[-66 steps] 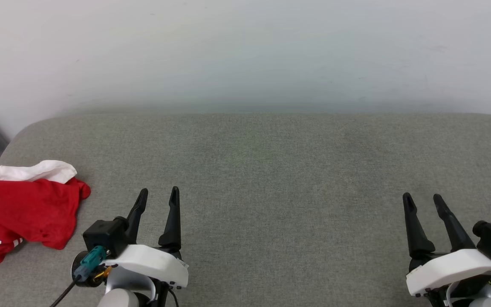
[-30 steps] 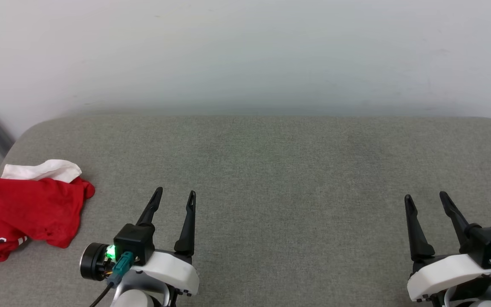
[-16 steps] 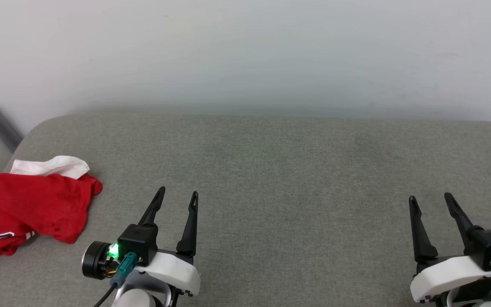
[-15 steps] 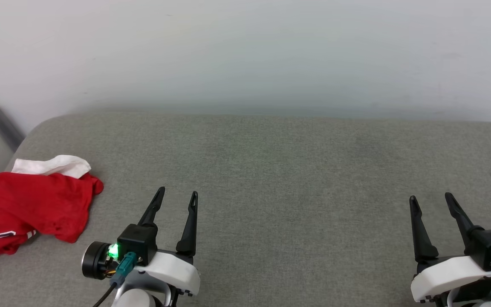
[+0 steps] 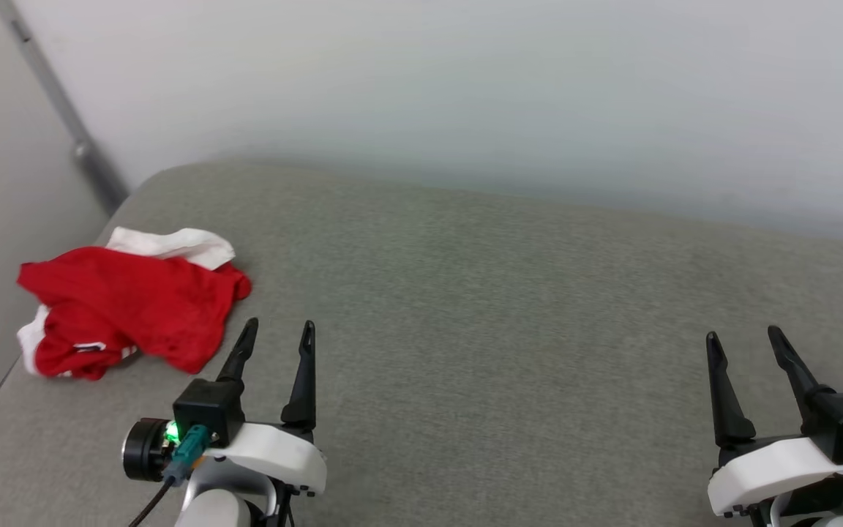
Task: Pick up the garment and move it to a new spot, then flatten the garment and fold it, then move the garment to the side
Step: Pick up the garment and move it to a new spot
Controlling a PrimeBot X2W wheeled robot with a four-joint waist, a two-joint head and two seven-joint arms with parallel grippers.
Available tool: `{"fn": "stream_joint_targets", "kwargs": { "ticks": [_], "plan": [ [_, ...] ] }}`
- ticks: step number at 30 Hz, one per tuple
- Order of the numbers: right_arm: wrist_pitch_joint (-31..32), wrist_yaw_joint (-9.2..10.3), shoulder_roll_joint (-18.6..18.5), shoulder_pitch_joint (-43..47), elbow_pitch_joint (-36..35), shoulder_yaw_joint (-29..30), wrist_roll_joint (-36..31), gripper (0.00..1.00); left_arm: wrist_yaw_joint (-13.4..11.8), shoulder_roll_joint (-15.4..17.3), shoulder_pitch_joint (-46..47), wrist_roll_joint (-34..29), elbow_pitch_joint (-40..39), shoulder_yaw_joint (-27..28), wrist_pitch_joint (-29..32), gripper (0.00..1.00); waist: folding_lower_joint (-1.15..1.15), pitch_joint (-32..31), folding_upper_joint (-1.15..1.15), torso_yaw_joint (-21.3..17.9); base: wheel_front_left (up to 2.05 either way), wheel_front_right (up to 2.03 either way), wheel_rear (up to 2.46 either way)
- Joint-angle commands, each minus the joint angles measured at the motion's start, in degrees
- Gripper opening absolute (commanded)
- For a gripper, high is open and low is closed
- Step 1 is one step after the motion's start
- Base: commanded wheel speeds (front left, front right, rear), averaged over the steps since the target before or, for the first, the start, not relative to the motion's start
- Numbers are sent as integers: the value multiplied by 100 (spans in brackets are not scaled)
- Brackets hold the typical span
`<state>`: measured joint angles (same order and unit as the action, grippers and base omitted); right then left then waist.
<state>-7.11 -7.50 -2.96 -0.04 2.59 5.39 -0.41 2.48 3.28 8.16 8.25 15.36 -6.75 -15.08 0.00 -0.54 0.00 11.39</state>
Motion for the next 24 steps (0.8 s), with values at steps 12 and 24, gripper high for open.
{"fn": "stream_joint_targets", "kwargs": {
  "ticks": [12,24],
  "plan": [
    [20,2,8,-123,-183,-191,72,100,-45,5,-8,147,22,629,-14,100,0,167,0,1327,0,0,0],
    [103,2,7,-297,-346,-351,-3,100,-19,-28,-54,187,46,969,-14,100,0,329,0,1841,0,0,0]
  ]
}}
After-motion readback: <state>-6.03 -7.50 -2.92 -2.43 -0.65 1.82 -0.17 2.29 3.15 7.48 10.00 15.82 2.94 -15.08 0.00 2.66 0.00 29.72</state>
